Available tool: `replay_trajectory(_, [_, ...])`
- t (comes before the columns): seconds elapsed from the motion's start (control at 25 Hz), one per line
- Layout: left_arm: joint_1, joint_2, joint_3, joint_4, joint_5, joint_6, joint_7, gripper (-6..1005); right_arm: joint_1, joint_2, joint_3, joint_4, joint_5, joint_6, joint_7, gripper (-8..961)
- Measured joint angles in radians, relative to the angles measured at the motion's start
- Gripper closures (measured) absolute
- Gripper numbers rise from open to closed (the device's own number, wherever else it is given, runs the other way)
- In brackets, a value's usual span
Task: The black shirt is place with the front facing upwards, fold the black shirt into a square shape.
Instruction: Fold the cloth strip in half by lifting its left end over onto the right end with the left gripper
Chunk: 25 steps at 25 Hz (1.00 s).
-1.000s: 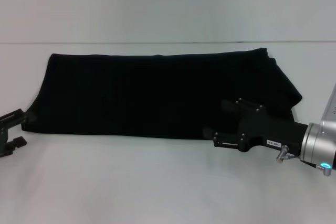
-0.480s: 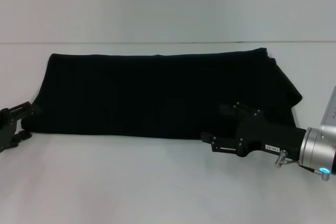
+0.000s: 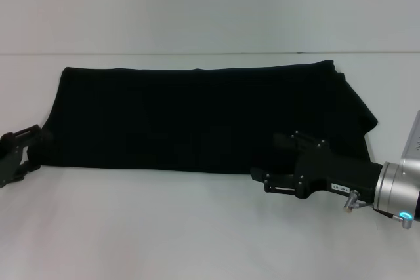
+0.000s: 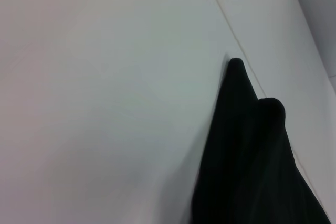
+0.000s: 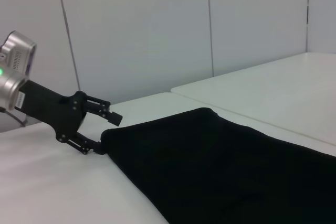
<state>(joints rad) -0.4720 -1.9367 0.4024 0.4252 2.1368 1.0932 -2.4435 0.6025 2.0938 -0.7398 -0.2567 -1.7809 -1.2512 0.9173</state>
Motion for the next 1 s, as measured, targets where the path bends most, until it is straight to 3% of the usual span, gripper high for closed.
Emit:
replay_trajectory(0.32, [-0.036,-0.002,0.007,-0.016,0.004,-0.040,0.001,123,0.000,0.000,-0.006,0.012,0.000,-0.009,0.000,3])
replay_trajectory(0.76, [-0.051,-0.007,0.045,-0.006,0.010,-0.042,0.014,224,-0.003,-0.001,-0.019,0.008,0.000,-0.014,0.000,5])
replay_trajectory(1.0, [-0.054,-0.007,0.047,-0.006,0.011,-0.046,0.015,481,-0.004,-0.002,-0.021,0.009,0.000,-0.020,0.000,6])
